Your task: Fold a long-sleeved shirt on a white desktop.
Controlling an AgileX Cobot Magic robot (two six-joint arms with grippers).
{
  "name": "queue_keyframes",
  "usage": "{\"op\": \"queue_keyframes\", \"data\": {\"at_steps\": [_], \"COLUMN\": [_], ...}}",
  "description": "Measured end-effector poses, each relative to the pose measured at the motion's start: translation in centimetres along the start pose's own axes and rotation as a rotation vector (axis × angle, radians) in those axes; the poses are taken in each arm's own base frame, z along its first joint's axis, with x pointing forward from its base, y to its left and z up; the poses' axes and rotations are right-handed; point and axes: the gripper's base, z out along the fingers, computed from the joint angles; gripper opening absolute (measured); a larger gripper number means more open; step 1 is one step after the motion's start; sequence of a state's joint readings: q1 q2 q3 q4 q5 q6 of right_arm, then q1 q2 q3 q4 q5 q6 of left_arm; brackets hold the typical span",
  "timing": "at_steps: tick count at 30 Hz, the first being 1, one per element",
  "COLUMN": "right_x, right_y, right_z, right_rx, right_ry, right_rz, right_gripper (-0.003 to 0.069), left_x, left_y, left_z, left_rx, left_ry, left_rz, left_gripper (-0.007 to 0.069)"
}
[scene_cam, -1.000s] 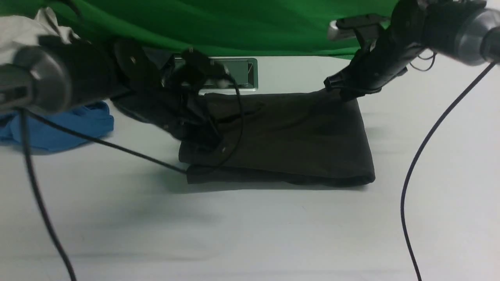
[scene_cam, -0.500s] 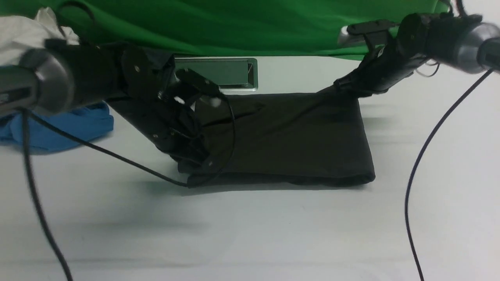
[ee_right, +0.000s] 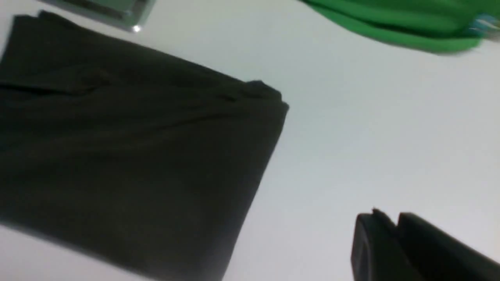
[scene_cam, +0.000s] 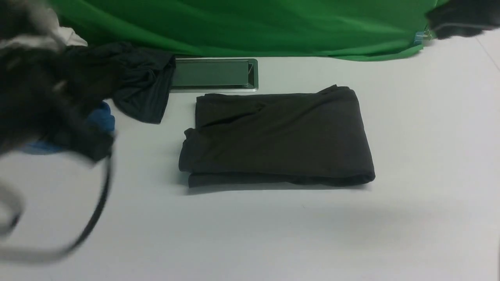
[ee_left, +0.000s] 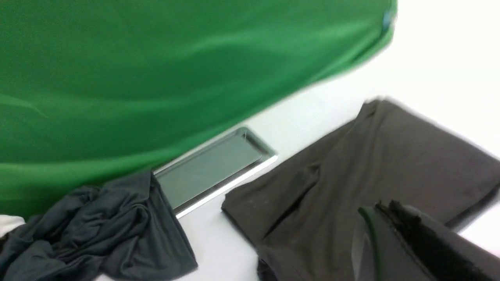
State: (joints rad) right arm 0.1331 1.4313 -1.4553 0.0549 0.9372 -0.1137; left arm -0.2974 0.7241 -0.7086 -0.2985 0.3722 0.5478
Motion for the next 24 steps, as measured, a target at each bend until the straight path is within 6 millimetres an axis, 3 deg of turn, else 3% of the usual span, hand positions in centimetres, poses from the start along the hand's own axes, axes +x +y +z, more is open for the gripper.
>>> {"op": "queue_keyframes", "data": {"at_steps": [4,6,7,9,10,11,18,24], "right_x": [4.4,5.3,7.5,9.0,11.5,12.3,19.4,21.7], "right_y": [0.6,0.7,0.9,1.1,1.4,1.4,2.1,2.1], "right_z": [-5.4,-6.1,-7.2,-8.1,-9.3,-9.9,-11.7,-11.2], "right_rx": [0.004,0.003,0.002,0.001,0.000,0.000,-0.003,-0.005], "right_ry": [-0.081,-0.081,-0.074,-0.077,-0.089,-0.104,-0.264,-0.483], "right_rz": [0.082,0.096,0.110,0.125,0.145,0.150,0.194,0.214], "right_gripper": [0.0067,0.0050,0.0031,0.0029,0.0029,0.0029,0.0030,0.0037], "left_x": [3.7,4.4,5.2,5.8,6.4,6.5,7.6,7.8], "left_y": [-1.3,-1.5,-1.8,-1.9,-2.1,-2.2,-2.5,-2.5], "left_z": [-2.5,-3.0,-3.9,-4.3,-4.9,-5.2,-5.4,-5.4], "left_rx": [-0.011,-0.019,-0.036,-0.046,-0.060,-0.066,-0.073,-0.075], "left_ry": [-0.040,-0.056,-0.095,-0.114,-0.149,-0.163,-0.168,-0.163], "left_rz": [-0.014,-0.009,0.011,0.015,0.021,0.022,0.043,0.051], "left_gripper": [0.0019,0.0019,0.0019,0.0019,0.0019,0.0019,0.0019,0.0019]}}
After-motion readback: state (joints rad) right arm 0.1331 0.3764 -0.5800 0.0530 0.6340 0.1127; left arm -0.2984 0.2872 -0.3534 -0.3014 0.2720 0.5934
